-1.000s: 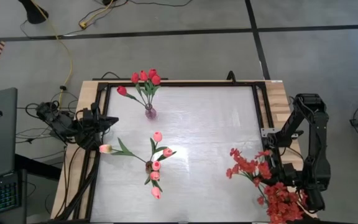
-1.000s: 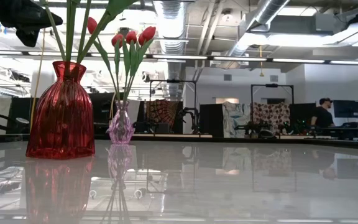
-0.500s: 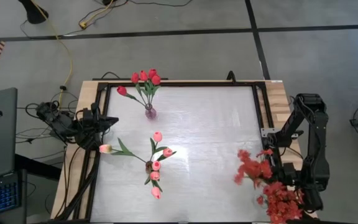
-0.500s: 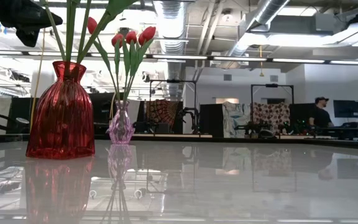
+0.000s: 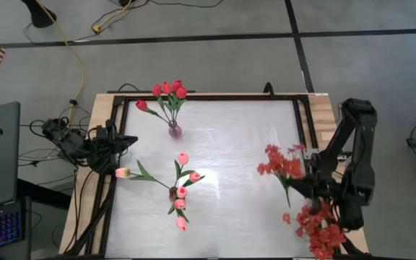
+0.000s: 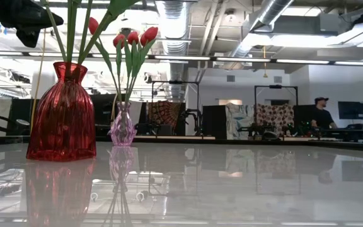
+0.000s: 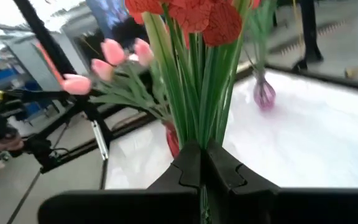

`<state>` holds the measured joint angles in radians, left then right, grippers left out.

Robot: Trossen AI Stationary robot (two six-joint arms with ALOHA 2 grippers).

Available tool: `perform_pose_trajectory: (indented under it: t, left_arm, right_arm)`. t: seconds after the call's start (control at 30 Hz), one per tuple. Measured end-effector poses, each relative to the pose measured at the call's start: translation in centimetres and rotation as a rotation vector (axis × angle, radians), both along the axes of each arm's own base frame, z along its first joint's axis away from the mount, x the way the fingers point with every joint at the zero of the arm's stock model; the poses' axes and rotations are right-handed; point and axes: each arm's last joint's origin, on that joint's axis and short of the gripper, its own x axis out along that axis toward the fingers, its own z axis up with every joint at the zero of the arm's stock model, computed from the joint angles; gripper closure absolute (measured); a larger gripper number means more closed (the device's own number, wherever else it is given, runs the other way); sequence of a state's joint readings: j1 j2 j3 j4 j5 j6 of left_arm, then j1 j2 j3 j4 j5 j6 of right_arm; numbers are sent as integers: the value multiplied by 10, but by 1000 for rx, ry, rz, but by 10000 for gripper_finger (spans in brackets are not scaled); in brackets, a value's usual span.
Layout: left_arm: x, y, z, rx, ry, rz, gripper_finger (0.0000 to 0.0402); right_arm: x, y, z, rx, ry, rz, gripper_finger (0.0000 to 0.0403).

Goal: Sort flowers into vase by color
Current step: Put the red flowers into the transparent vase

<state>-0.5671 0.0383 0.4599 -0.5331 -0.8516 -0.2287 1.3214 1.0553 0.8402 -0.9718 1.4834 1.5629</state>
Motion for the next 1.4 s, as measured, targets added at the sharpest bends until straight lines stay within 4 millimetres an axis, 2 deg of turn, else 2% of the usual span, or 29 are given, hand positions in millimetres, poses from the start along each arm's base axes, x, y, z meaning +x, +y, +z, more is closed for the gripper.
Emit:
perform_pose_trajectory:
  t: [0.27, 0.43, 0.57, 0.8, 1.07, 1.23, 1.4]
  left_arm:
    - [0, -1, 0, 2, 4, -33, 401]
    - [0, -2, 0, 3, 6, -63, 401]
    - [1, -2, 0, 6, 8, -87, 401]
    - [1, -2, 0, 16, 10, -89, 401]
    - [1, -4, 0, 23, 7, -121, 401]
    - [4, -6, -3, 30, 9, -153, 401]
    - [4, -6, -2, 37, 6, -169, 401]
  right_arm:
    - [4, -48, 21, 175, 237, 42, 373]
    - [5, -72, 26, 234, 275, -10, 373]
    - [11, -79, 21, 232, 359, -65, 373]
    - [28, -82, 5, 309, 635, -141, 373]
    - [61, -99, -13, 310, 813, -372, 369]
    - [76, -109, -22, 308, 954, -386, 335]
    - [85, -115, -26, 353, 1021, -355, 266]
